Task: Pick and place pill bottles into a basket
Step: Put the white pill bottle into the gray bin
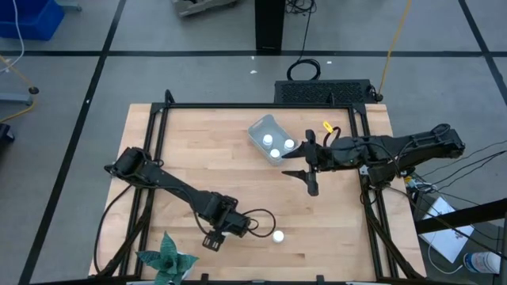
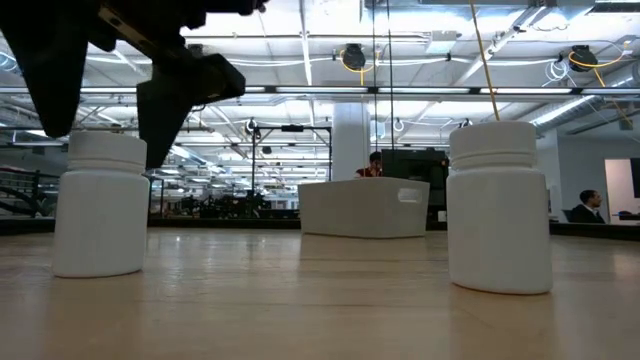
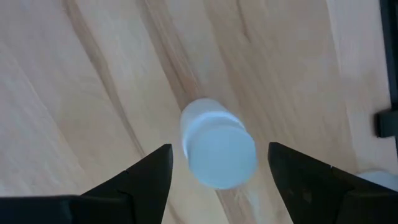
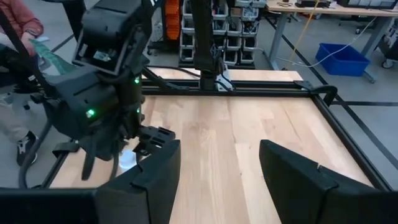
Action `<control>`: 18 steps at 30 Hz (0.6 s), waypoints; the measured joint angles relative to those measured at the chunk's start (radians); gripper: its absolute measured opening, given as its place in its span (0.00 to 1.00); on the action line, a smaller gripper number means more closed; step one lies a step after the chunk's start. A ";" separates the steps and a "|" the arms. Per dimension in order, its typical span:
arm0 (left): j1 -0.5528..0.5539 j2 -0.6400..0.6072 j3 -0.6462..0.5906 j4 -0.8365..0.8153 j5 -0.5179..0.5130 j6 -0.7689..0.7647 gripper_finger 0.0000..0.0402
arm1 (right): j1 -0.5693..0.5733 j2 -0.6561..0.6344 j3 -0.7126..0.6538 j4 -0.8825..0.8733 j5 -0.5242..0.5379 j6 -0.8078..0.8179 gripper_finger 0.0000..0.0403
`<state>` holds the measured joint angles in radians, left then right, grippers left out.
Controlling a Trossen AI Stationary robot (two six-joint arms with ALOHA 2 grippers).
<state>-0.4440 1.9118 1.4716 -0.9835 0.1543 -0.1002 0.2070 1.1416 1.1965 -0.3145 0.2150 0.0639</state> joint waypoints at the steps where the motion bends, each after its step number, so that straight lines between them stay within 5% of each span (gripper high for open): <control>1: 0.001 0.000 -0.004 0.002 0.001 0.001 0.68 | 0.000 0.000 0.000 0.000 0.000 0.000 0.52; 18: 0.006 0.000 -0.005 0.044 -0.005 0.044 0.67 | 0.000 0.000 0.000 0.002 0.002 0.007 0.52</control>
<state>-0.4377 1.9118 1.4666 -0.9394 0.1493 -0.0558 0.2070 1.1416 1.1969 -0.3122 0.2167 0.0708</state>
